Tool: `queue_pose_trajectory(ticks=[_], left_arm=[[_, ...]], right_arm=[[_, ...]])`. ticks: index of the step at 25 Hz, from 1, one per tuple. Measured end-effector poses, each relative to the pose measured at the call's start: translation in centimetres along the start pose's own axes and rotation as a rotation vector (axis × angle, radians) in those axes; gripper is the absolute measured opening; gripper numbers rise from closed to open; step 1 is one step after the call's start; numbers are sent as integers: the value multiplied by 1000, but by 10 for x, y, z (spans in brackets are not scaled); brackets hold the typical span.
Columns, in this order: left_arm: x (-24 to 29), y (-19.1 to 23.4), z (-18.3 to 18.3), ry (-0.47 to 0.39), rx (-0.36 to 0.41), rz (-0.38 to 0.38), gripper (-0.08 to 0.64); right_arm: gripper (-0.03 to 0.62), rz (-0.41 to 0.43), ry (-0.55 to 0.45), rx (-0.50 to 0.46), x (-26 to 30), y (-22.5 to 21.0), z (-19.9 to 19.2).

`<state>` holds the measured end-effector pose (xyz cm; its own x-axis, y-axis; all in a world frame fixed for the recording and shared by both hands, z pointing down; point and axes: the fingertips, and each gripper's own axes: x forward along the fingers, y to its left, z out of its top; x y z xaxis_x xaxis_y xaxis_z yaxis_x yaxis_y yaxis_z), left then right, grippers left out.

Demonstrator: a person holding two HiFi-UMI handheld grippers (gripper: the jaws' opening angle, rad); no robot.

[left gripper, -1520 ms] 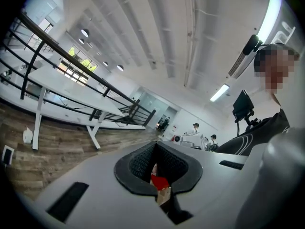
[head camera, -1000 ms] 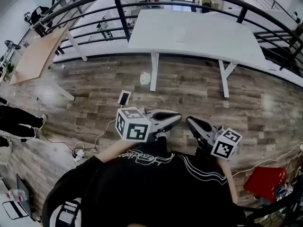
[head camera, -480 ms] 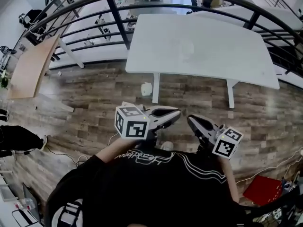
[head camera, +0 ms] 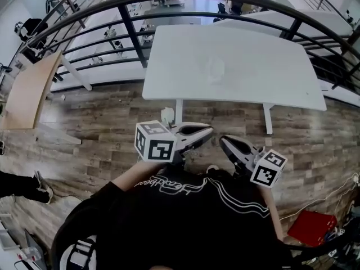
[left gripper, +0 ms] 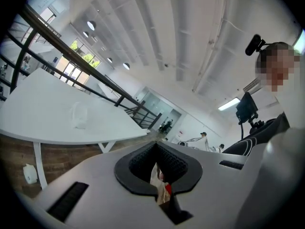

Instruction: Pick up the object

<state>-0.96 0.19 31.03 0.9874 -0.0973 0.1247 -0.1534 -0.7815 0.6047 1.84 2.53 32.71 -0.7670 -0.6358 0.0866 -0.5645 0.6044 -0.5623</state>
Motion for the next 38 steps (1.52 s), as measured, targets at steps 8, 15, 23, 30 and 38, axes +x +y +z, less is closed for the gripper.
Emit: queue_pose_trajectory(ticks=[8,15,23,30,38], left_arm=[[19,29,17,-1,2,19,6],[59,83,50,10,-44,70,6],[82,177,94,-27,-112,132,6],[83,212,94,-47,-131,164,6],[97,277,115,-73,-184,196,6]], right_arm=[[21,16,1,2,10,-35,16],[21,51,29,48,32,-102,52],[21,93,107,76,91,-183,89],[21,104,141,60,112,-209,88],[21,100,167,85,145,-267,105]])
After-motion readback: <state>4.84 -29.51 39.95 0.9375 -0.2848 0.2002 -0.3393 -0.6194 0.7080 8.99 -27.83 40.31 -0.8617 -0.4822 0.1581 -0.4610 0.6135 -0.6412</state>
